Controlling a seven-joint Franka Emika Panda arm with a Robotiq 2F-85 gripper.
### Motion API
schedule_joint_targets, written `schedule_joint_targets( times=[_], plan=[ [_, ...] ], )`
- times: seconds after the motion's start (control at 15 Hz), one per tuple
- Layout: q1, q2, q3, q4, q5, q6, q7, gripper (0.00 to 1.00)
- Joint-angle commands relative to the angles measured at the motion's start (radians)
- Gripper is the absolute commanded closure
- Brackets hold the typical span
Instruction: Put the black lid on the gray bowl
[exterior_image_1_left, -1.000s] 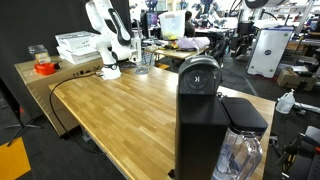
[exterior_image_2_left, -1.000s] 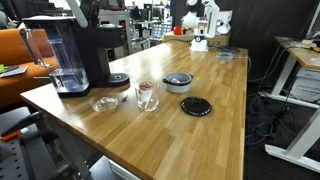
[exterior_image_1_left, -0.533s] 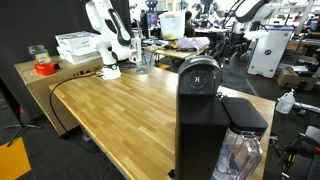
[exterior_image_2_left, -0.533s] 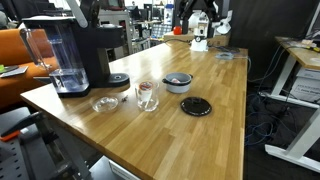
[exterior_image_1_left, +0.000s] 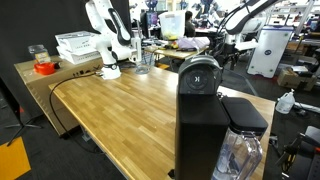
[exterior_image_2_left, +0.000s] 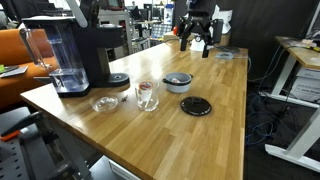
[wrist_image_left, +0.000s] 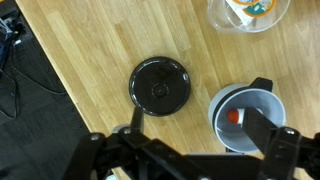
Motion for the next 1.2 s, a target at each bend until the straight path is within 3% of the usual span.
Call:
schedule_joint_targets(
  times=[0.0, 0.27, 1.13],
  plan=[
    [-0.014, -0.001, 0.014, 0.004, -0.007, -0.002, 0.004, 0.0],
    [-0.009, -0.008, 0.008, 0.008, -0.027, 0.003, 0.002, 0.0],
    [-0.124, 0.177, 0.039, 0.304, 0.01, -0.158, -0.177, 0.0]
  ],
)
